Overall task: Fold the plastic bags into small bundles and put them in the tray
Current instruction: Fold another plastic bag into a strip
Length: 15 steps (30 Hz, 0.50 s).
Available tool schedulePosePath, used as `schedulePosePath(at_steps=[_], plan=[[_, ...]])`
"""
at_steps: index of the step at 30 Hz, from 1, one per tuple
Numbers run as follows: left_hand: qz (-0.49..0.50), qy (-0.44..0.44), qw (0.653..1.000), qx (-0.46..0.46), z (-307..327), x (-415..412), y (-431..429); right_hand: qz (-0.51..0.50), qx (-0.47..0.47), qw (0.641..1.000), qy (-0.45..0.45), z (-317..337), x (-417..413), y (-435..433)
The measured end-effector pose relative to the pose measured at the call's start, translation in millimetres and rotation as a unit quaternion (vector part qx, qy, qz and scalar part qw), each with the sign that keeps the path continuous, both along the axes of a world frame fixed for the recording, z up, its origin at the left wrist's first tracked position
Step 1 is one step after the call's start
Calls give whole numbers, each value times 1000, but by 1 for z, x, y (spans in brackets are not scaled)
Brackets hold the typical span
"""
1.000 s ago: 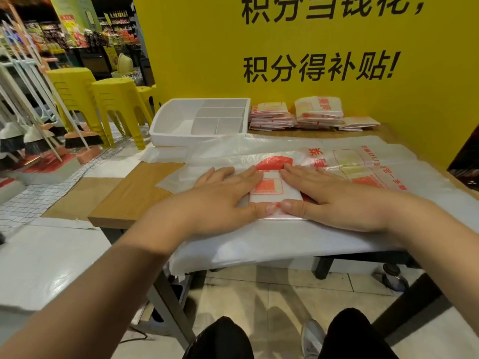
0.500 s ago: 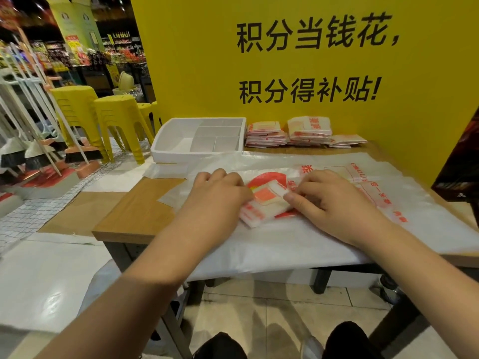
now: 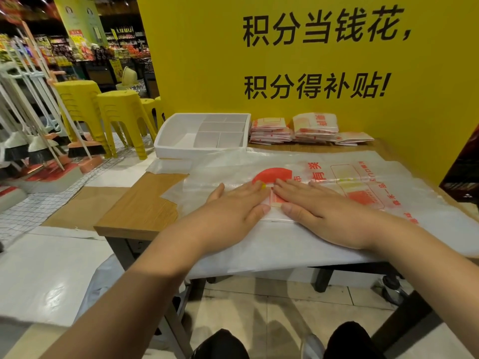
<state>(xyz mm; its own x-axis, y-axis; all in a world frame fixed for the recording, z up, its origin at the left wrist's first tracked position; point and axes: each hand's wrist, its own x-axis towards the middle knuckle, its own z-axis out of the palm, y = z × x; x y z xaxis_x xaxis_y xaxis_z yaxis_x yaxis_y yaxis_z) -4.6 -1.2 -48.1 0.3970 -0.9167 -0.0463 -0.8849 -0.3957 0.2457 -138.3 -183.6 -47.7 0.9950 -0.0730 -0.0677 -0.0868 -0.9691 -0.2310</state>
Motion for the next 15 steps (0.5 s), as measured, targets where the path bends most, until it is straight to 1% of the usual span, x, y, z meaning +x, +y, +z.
schedulePosePath(at_steps=[5, 7, 12, 15], plan=[[-28, 10, 997, 65, 5, 18, 6, 26, -13, 998, 58, 6, -4, -17], [-26, 17, 997, 74, 5, 24, 11, 26, -2, 997, 69, 8, -9, -26], [-24, 19, 995, 100, 10, 22, 9, 1, 42, 997, 64, 10, -17, -31], [3, 11, 995, 102, 17, 17, 8, -36, 50, 997, 38, 14, -19, -25]])
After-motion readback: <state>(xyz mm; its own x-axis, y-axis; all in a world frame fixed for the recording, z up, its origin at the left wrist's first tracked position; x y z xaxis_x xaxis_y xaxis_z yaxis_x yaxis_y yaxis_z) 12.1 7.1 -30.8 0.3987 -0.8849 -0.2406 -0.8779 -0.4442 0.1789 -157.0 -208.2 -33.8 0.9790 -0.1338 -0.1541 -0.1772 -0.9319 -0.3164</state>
